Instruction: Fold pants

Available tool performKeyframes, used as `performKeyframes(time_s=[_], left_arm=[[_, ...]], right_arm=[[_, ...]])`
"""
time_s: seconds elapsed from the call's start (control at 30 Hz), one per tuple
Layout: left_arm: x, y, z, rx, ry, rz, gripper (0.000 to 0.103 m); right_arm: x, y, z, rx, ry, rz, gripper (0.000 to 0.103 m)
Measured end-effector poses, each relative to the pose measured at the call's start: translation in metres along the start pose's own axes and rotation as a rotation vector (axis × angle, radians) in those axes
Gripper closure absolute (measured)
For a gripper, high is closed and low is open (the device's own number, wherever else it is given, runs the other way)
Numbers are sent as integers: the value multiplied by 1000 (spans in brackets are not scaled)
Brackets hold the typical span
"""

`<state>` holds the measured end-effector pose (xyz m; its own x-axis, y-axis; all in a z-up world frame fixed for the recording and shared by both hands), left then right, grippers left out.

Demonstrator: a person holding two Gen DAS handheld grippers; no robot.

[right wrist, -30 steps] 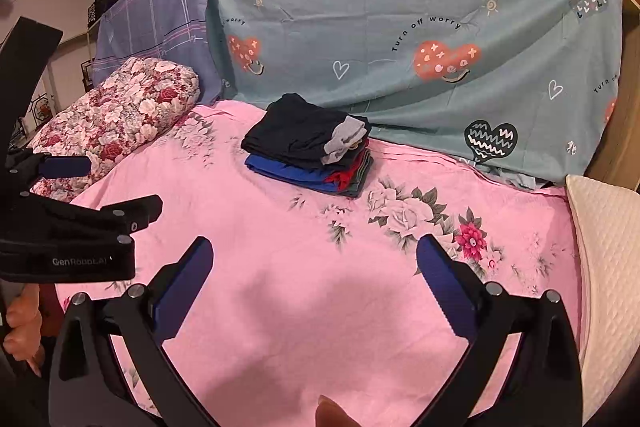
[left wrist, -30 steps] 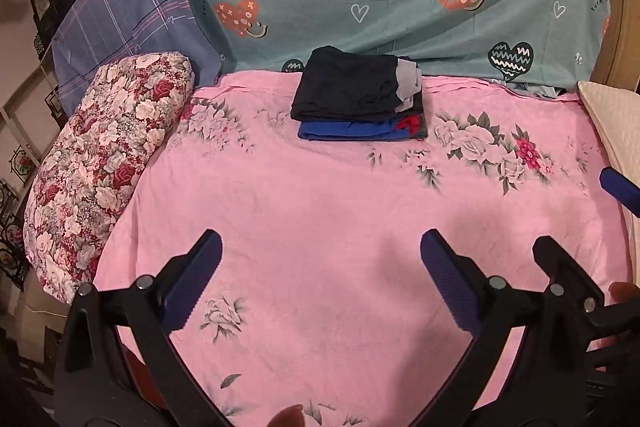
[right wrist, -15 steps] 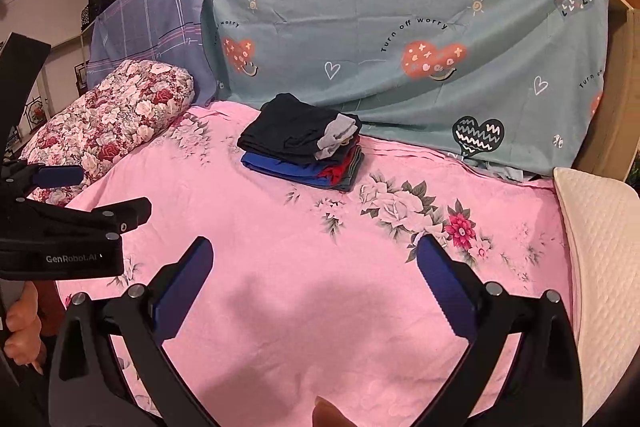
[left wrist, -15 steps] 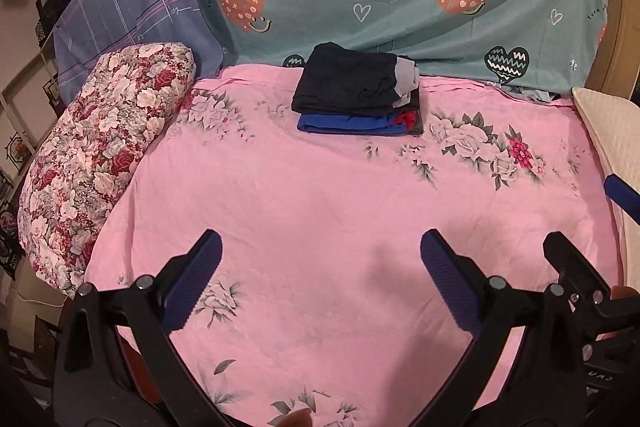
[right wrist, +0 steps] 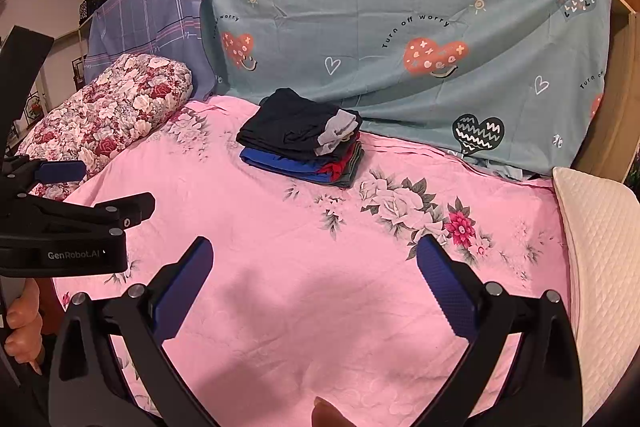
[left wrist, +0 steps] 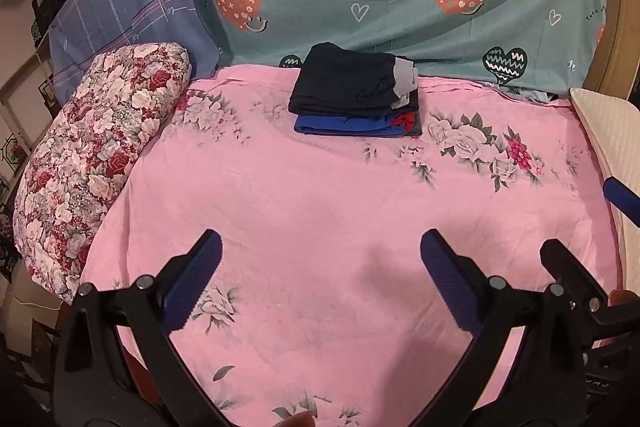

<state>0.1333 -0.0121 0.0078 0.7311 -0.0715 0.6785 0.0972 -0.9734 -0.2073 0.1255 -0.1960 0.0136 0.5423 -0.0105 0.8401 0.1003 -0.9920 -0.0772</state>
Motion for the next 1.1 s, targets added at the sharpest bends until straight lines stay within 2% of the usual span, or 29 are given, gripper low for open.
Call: performKeyframes(time_s=[0.67,0.97,1.1], left_arm=[[17,12,26,-73,-9,30,2],[35,22,12,-84,101,108,2],[39,24,17,-116,58,95,2]], right_arm=[[6,6,15,-44,-20,-9,1],[11,11,21,-59,-27,3,1],[12,13,24,-62,-34,16,1]])
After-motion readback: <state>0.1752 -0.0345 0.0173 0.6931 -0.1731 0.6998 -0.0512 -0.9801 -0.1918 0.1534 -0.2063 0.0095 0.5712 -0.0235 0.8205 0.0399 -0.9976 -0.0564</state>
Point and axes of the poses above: each gripper's, at about its wrist camera, not at the fingertips, and z roughly the way its jaws point, y to its right, x to its top, the point moved 8 cm from there along z, roughly the way its jaws point, and after that the axes turned 7 degrees about x, right-handed, at the moved point
